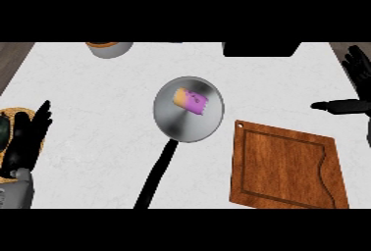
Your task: Pick the can from the cutting board and place it in the pan
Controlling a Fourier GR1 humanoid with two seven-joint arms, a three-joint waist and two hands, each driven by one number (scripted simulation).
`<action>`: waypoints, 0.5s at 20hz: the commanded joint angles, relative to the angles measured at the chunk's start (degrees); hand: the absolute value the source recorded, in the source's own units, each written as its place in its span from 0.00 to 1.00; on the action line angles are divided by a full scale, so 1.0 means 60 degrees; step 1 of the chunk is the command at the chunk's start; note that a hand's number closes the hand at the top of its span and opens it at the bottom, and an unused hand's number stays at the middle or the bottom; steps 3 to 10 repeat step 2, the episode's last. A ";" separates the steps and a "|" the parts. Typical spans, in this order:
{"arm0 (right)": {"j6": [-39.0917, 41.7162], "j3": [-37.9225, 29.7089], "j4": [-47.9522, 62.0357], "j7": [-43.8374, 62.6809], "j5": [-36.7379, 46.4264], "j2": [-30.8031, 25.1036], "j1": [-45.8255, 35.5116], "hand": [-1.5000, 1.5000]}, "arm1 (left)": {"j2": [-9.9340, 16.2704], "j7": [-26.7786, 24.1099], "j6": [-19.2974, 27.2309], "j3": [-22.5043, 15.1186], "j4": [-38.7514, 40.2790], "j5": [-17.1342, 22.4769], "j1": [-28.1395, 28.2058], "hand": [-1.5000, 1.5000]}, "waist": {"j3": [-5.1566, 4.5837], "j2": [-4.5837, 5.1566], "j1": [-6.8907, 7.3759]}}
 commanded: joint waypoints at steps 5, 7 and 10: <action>0.1013 -0.0301 -0.0228 -0.0351 -0.0017 -0.0873 0.0720 0.00 | -0.0149 0.0146 -0.0039 -0.0167 -0.0316 -0.0122 0.0170 0.50 | 0.0000 -0.0002 0.0000; 0.1013 -0.0301 -0.0228 -0.0351 -0.0017 -0.0873 0.0720 0.00 | -0.0149 0.0146 -0.0039 -0.0167 -0.0316 -0.0122 0.0170 0.50 | 0.0000 -0.0002 0.0000; 0.1013 -0.0301 -0.0228 -0.0351 -0.0017 -0.0873 0.0720 0.00 | -0.0149 0.0146 -0.0039 -0.0167 -0.0316 -0.0122 0.0170 0.50 | 0.0000 -0.0002 0.0000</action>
